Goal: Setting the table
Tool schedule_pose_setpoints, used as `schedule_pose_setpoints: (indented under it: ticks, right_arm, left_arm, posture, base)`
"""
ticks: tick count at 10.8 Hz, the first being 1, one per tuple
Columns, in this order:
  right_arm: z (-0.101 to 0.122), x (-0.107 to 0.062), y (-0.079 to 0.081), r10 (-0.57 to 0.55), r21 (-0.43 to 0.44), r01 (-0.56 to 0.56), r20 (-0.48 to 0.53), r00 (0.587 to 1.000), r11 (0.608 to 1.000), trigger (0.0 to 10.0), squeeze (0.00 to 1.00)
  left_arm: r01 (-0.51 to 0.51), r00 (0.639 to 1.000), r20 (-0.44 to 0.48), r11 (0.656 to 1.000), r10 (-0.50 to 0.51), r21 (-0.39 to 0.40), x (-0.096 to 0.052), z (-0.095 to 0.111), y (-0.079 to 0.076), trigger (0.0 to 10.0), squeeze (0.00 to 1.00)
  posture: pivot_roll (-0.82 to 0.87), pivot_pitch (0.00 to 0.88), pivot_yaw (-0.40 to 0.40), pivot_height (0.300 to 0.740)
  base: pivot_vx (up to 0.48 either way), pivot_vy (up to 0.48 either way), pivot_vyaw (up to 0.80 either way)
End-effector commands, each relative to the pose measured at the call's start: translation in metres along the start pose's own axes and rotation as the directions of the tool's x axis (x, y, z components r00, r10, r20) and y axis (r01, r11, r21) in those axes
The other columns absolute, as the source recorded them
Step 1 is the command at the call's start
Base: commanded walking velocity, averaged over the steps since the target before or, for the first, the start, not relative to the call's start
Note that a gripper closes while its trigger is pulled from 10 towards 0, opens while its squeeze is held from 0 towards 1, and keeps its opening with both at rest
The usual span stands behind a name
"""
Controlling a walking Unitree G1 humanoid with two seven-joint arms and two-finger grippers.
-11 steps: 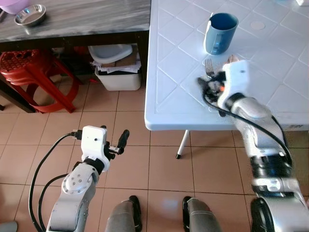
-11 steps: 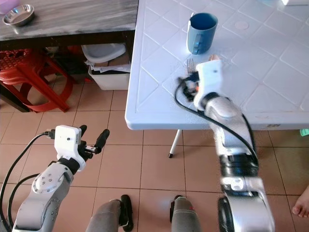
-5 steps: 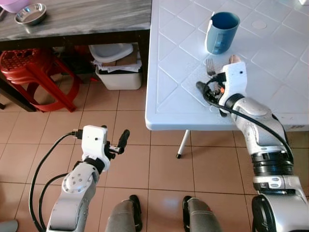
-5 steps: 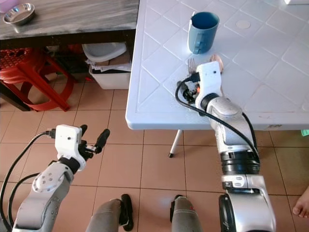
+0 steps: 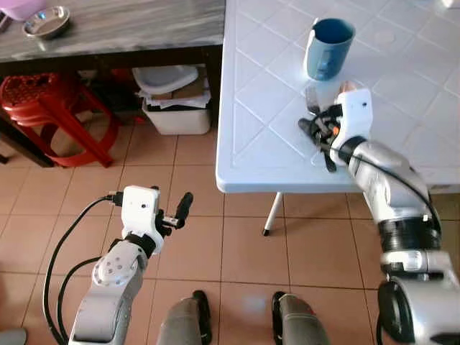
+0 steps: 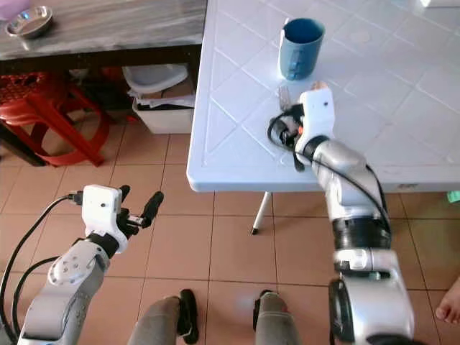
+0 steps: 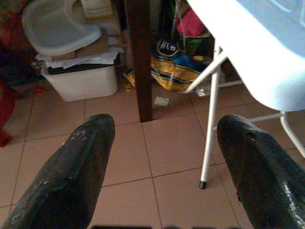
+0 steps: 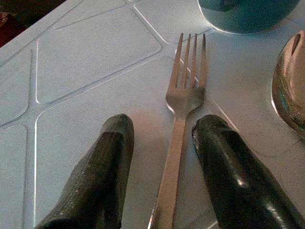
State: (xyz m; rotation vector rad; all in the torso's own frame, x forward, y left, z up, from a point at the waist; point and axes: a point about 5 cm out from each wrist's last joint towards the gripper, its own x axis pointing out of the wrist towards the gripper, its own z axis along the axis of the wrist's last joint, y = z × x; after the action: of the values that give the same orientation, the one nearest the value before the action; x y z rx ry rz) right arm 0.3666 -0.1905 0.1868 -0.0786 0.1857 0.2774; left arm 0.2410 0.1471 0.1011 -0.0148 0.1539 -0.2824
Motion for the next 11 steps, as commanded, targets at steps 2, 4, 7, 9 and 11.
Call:
schedule_pose_setpoints:
  ticks: [2, 4, 7, 9, 11]
  right_arm:
    - [-0.035, -0.002, -0.009, -0.010, 0.057, 0.019, -0.162, 0.987, 0.998, 0.0, 0.00]
    - [-0.046, -0.002, -0.013, 0.012, 0.075, 0.004, -0.214, 0.977, 0.997, 0.0, 0.00]
    - [-0.062, -0.003, -0.015, 0.020, 0.074, 0.000, -0.265, 0.964, 0.997, 0.0, 0.00]
    - [-0.071, -0.005, -0.015, 0.025, 0.078, -0.003, -0.282, 0.959, 0.997, 0.0, 0.00]
    - [-0.080, -0.008, -0.016, 0.018, 0.083, 0.007, -0.299, 0.954, 0.997, 0.0, 0.00]
  left_arm:
    - [-0.004, 0.999, -0.034, 1.000, 0.004, 0.006, -0.002, -0.006, 0.003, 10.0, 0.00]
    - [0.001, 0.999, -0.039, 1.000, -0.001, 0.002, -0.002, -0.007, 0.002, 10.0, 0.00]
    - [0.127, 0.992, -0.007, 0.990, -0.128, -0.067, -0.004, -0.006, -0.009, 10.0, 0.00]
    - [0.196, 0.981, 0.029, 0.976, -0.194, -0.093, -0.004, 0.001, -0.013, 10.0, 0.00]
    - [0.224, 0.973, 0.081, 0.968, -0.216, -0.113, 0.003, 0.010, -0.019, 10.0, 0.00]
  posture:
    - [0.01, 0.266, 0.130, 0.740]
    - [0.01, 0.264, 0.126, 0.740]
    - [0.00, 0.259, 0.114, 0.740]
    - [0.00, 0.253, 0.109, 0.740]
    - [-0.02, 0.225, 0.101, 0.740]
  base:
    - [0.000, 0.000, 0.00]
    - [0.000, 0.000, 0.00]
    - [0.000, 0.000, 0.00]
    - [0.000, 0.000, 0.00]
    - [0.000, 0.000, 0.00]
